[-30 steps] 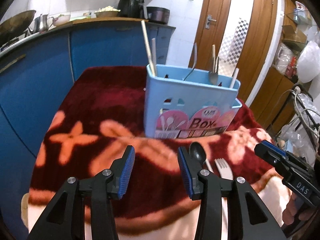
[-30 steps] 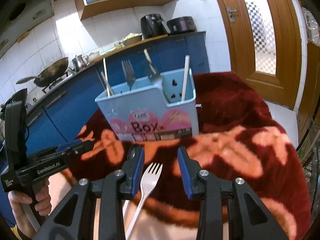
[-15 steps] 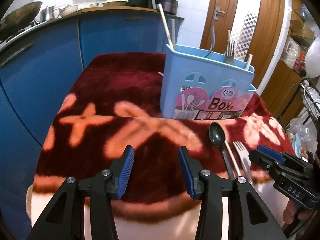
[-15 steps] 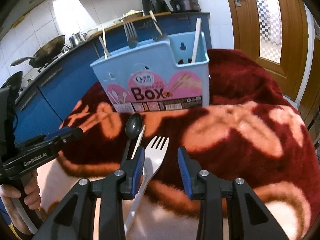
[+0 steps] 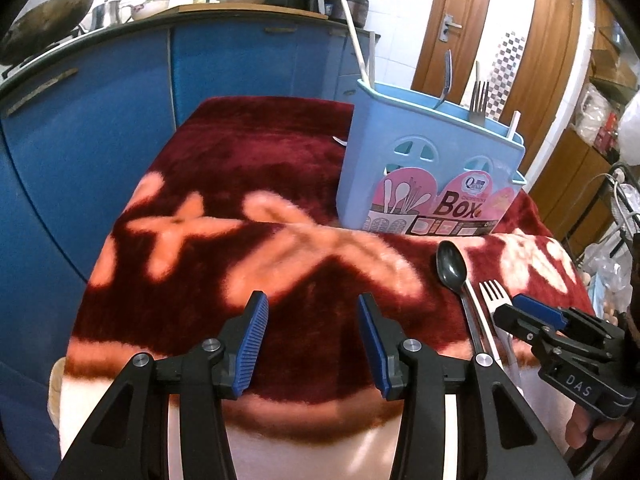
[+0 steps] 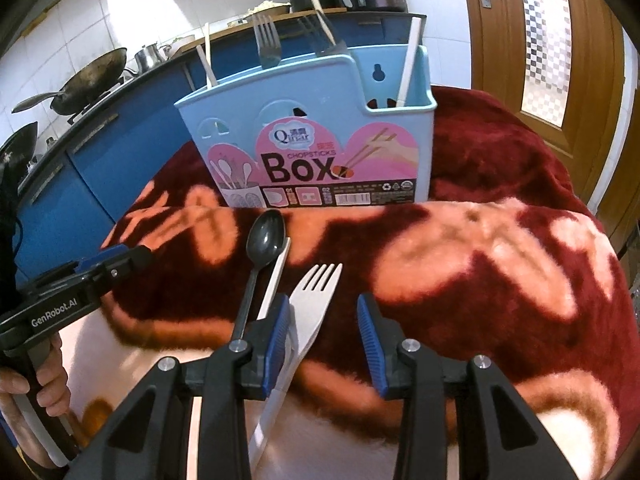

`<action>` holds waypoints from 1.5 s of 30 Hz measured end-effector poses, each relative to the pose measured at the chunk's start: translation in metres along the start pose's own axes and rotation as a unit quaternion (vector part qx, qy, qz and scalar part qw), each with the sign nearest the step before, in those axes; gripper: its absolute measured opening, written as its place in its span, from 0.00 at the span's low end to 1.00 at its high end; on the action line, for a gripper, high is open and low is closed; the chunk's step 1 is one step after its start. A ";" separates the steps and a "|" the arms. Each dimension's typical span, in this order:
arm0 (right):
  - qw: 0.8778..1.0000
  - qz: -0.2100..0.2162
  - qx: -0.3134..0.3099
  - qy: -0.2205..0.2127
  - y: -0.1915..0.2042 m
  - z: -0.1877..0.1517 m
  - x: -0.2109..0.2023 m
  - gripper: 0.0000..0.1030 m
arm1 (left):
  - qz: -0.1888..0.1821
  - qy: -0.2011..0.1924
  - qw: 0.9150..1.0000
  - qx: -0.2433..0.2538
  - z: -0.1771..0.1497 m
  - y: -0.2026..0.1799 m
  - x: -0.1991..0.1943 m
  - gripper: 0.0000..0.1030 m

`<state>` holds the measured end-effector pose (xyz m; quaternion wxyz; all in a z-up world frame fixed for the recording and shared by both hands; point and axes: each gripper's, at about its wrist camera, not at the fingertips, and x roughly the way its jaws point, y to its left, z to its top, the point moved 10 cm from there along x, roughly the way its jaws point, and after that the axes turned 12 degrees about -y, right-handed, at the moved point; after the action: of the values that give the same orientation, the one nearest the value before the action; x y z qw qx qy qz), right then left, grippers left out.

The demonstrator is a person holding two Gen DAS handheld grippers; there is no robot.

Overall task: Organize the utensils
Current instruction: 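Grasp the white plastic fork with the right tool, then grasp the black spoon with the left tool while the right tool holds the white fork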

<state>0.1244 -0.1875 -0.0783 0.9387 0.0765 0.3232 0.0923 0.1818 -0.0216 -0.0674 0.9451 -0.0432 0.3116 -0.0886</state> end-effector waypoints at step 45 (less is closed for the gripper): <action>0.994 0.033 0.084 -0.067 -0.042 0.017 -0.041 0.04 | -0.103 0.047 0.993 0.032 0.010 -0.089 0.035 0.46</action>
<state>0.1085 -0.2394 -0.0493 0.9448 0.1718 0.2638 0.0906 0.2025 -0.1151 -0.0673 0.9162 -0.0401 0.3465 -0.1972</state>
